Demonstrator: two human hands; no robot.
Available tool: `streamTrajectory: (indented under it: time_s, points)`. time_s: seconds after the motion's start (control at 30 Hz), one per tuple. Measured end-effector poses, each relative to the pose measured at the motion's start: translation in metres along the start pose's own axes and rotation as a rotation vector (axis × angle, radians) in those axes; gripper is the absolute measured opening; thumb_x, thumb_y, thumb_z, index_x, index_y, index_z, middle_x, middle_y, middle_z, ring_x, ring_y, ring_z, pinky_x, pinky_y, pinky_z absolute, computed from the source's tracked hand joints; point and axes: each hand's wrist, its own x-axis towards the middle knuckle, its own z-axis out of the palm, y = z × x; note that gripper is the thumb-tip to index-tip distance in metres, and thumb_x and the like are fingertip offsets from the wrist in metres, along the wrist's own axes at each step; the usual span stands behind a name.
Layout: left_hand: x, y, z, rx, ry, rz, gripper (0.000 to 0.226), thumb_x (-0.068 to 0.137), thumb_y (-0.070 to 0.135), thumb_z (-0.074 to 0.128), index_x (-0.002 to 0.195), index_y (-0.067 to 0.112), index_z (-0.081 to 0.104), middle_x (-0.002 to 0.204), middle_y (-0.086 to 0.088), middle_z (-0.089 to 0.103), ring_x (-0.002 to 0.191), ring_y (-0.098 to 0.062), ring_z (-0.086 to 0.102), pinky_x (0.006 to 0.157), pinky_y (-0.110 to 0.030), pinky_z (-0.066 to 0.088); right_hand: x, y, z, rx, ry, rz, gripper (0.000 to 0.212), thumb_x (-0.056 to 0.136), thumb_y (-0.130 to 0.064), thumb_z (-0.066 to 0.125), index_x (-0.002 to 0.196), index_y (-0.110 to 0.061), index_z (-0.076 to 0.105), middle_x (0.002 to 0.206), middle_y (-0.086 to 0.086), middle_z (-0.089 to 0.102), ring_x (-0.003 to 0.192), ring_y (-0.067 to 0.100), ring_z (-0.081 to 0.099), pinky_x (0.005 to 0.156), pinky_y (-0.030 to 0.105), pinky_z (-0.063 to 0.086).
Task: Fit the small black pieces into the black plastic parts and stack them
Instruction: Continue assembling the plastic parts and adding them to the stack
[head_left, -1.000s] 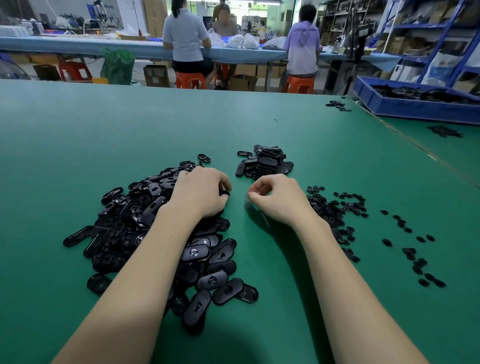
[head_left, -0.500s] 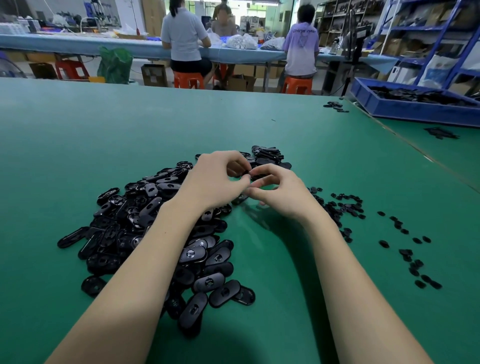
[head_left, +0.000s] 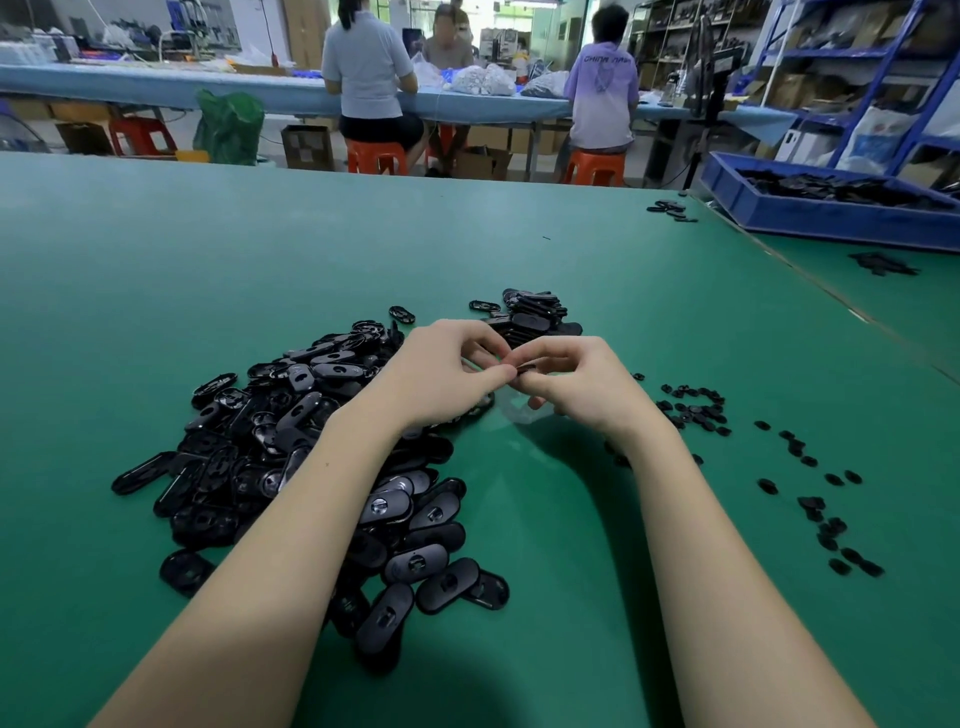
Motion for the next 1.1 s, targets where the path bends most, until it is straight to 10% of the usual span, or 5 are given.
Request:
streamTrajectory:
  time_s: [0.57,0.77,1.1]
  points:
    - [-0.002,0.001,0.005,0.272,0.071,0.159,0.022,0.084,0.031,0.072,0.104,0.036,0.067,0.1,0.016,0.067,0.091,-0.01,0.06,0.086,-0.039,0.053,-0.005,-0.008,-0.018,-0.003,0.027,0.168,0.012,0.088,-0.016,0.07,0.094,-0.026,0.074,0.082,-0.006,0.077,0.057,0.004,0.062,0.056,0.02,0.041]
    - [-0.002,0.001,0.006,0.263,0.063,0.152,0.021,0.084,0.028,0.072,0.103,0.035,0.067,0.098,0.017,0.066,0.091,-0.01,0.06,0.087,-0.039,0.053,-0.009,-0.009,-0.053,-0.475,0.209,0.35,0.011,0.083,-0.028,0.064,0.086,-0.031,0.075,0.091,-0.008,0.077,0.092,0.018,0.069,0.091,0.036,0.056]
    - [-0.003,0.003,0.012,0.262,0.019,0.146,0.02,0.082,0.03,0.07,0.099,0.039,0.064,0.098,0.019,0.067,0.092,-0.008,0.061,0.084,-0.037,0.054,-0.017,-0.009,-0.066,-0.686,0.139,0.537,0.011,0.072,-0.03,0.085,0.079,-0.036,0.08,0.105,-0.004,0.072,0.106,0.021,0.063,0.099,0.038,0.052]
